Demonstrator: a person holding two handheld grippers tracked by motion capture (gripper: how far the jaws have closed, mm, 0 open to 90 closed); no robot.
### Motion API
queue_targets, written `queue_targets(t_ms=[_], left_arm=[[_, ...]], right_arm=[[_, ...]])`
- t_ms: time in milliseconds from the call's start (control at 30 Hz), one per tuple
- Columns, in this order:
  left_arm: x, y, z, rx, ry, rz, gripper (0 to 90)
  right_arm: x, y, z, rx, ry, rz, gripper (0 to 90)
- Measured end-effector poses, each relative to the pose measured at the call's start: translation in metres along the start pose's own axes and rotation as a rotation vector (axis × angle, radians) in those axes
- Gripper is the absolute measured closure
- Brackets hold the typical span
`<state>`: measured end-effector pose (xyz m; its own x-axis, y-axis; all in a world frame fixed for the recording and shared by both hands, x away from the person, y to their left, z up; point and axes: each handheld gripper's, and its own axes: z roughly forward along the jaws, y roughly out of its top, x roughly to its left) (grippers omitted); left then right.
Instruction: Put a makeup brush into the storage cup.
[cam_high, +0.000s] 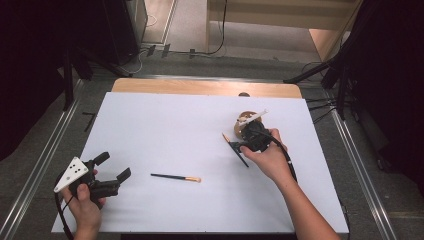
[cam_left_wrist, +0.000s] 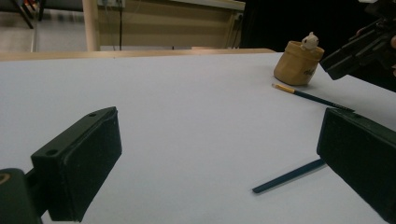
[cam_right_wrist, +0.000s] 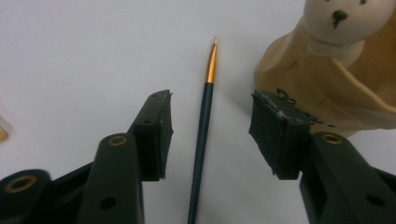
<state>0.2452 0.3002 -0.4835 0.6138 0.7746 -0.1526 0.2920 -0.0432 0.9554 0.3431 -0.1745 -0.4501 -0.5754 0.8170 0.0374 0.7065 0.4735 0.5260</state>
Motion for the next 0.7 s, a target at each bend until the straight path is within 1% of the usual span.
queue_targets(t_ms=[33, 67, 133, 167, 200, 233, 367, 433, 467, 500, 533, 700], left_arm=[[0.0, 0.0, 0.0, 0.001, -0.001, 0.0, 0.2], [0.0, 0.0, 0.0, 0.001, -0.001, 0.001, 0.2], [0.0, 0.0, 0.0, 0.0, -0.001, 0.001, 0.2], [0.001, 0.0, 0.0, 0.002, -0.001, 0.001, 0.2], [0.001, 0.0, 0.0, 0.002, -0.001, 0.001, 0.2], [0.001, 0.0, 0.0, 0.002, -0.001, 0.001, 0.2], [0.001, 0.0, 0.0, 0.0, 0.002, 0.002, 0.2], [0.001, 0.0, 0.0, 0.0, 0.002, 0.002, 0.2], [0.001, 0.0, 0.0, 0.0, 0.002, 0.002, 0.2], [0.001, 0.0, 0.0, 0.001, 0.002, 0.002, 0.2], [0.001, 0.0, 0.0, 0.001, 0.002, 0.002, 0.2], [0.001, 0.0, 0.0, 0.001, 0.002, 0.004, 0.2]], right_arm=[[0.0, 0.0, 0.002, 0.008, 0.004, -0.002, 54.3], [0.0, 0.0, 0.003, 0.02, 0.004, 0.009, 55.8], [-0.001, 0.0, 0.007, 0.033, 0.001, -0.006, 57.7], [-0.001, 0.0, 0.008, 0.048, 0.006, 0.008, 59.7], [-0.002, 0.0, 0.009, 0.058, 0.01, 0.012, 60.6], [-0.002, 0.001, 0.01, 0.063, 0.012, 0.006, 61.7], [-0.002, 0.002, 0.015, 0.096, 0.012, 0.034, 68.6], [-0.001, 0.003, 0.017, 0.114, 0.006, 0.026, 70.5], [-0.001, 0.003, 0.017, 0.114, 0.006, 0.026, 70.5], [0.0, 0.005, 0.018, 0.135, 0.012, 0.022, 72.7], [0.001, 0.006, 0.019, 0.146, 0.012, 0.022, 72.9], [0.004, 0.011, 0.024, 0.169, -0.007, -0.012, 73.5]])
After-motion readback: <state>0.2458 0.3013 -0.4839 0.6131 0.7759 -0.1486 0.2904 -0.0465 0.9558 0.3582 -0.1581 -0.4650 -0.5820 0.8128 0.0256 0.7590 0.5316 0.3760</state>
